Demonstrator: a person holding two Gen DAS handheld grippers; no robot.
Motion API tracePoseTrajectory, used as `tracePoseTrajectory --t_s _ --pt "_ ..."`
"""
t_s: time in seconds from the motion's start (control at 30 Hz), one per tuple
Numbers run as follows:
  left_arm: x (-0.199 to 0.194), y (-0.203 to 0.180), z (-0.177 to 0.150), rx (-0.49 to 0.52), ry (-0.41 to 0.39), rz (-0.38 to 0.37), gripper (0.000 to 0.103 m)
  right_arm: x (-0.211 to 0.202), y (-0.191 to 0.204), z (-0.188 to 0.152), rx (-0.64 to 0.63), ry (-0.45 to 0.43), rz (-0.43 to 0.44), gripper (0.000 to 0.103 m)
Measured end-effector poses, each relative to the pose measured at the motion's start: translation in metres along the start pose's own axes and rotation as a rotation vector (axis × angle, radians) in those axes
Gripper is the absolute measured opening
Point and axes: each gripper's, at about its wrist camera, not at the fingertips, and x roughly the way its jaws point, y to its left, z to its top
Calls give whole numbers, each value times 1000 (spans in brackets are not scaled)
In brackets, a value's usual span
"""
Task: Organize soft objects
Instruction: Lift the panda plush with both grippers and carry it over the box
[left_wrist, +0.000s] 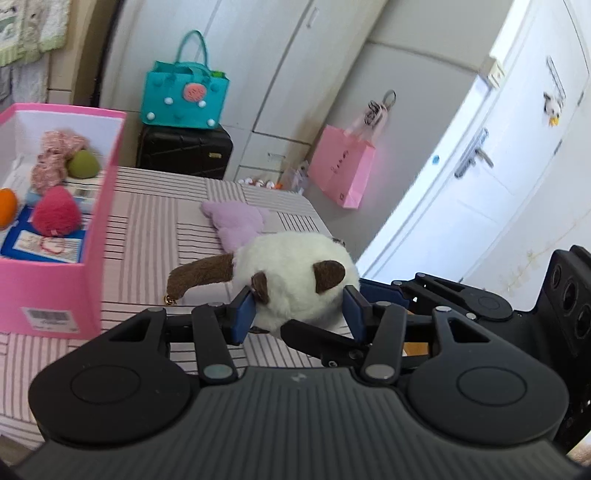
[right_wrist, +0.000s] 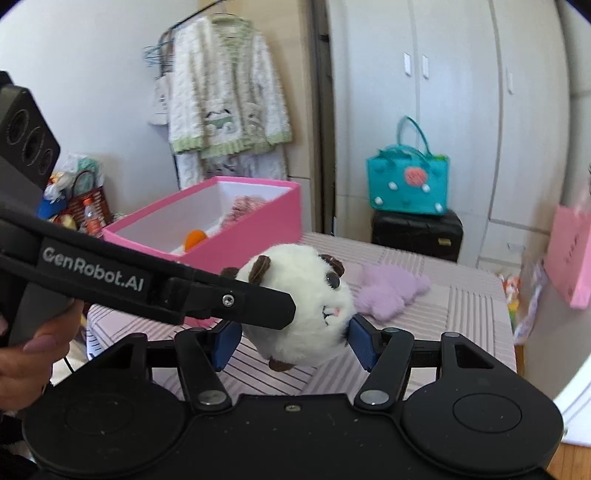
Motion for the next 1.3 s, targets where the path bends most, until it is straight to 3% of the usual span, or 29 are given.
tracePoseTrajectory --t_s 0.23,0.53,0.77,0.97,1.17,1.3 --pt "-39 16 6 21 -77 55 49 5 24 23 -62 -15 93 67" --pt "-84 37 38 73 -191 172 50 22 52 70 -155 -62 220 60" --pt "-98 69 61 69 -256 255 50 51 74 109 -225 -107 301 59" --pt "-80 111 81 29 -179 363 51 103 86 127 -221 -63 388 59" --pt "-54 152 98 0 -13 429 51 169 92 128 -164 99 485 59" --pt "-39 173 105 7 57 457 51 201 97 123 -137 188 508 54"
